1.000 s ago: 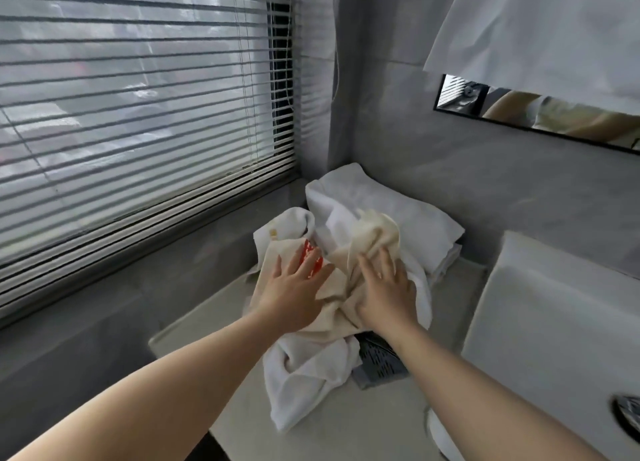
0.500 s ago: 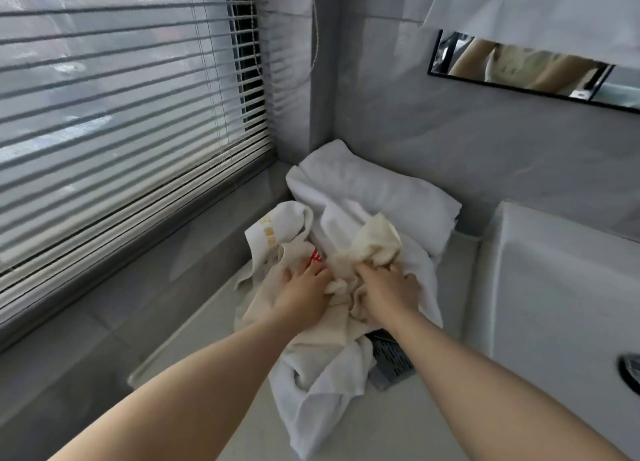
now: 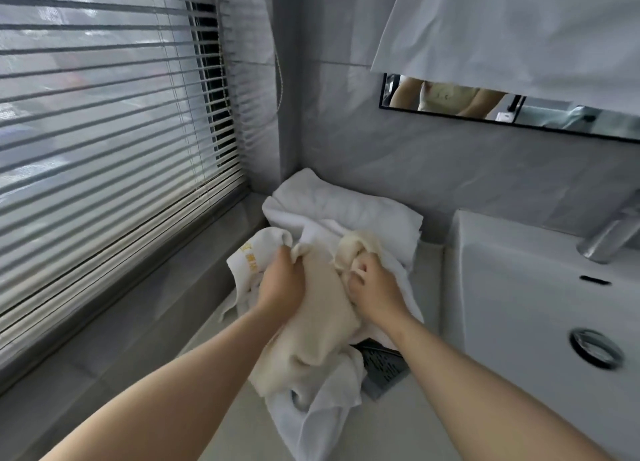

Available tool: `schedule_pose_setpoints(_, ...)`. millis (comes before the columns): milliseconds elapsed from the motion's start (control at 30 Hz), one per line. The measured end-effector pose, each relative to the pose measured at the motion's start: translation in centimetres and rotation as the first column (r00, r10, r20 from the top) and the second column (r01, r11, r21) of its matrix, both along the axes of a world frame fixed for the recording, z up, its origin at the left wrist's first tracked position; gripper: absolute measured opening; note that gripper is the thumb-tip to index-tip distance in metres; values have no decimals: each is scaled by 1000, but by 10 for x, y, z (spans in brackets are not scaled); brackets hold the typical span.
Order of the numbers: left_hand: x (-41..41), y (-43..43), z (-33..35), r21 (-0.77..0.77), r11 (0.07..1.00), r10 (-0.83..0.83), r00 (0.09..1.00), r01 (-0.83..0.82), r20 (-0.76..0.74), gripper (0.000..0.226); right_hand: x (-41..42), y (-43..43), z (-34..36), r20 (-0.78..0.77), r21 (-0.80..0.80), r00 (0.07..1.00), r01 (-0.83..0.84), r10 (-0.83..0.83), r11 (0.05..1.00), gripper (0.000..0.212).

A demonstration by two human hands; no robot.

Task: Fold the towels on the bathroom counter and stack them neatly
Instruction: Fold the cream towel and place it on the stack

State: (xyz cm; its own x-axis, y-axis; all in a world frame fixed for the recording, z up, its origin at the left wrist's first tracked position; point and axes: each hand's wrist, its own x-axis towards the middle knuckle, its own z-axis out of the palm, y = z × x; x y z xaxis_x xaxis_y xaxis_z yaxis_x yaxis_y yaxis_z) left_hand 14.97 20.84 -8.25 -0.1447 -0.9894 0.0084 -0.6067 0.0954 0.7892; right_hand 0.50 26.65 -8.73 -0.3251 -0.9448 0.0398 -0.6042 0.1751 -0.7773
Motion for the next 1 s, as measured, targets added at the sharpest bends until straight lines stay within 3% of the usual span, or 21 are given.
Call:
schedule_pose_setpoints(100, -12, 5, 17, 13, 999, 42, 994, -41, -100, 33, -4, 10, 20, 186, -86, 970, 177, -159, 980, 20)
schedule_pose_setpoints(267, -49, 27, 48, 32, 999, -10, 940, 23, -342, 24, -20, 44, 53, 365, -199, 884, 380, -292, 903, 11)
schedule_pose_setpoints(633, -154, 141, 77, 101, 952, -215, 868, 288, -448, 18, -108, 170, 68, 391, -239, 773, 609, -499, 757, 13)
schedule_pose_setpoints(1000, -297, 346, 53, 220, 848, -322, 797, 483, -511, 19, -227, 394, 54, 350, -186, 647, 757, -677, 627, 19)
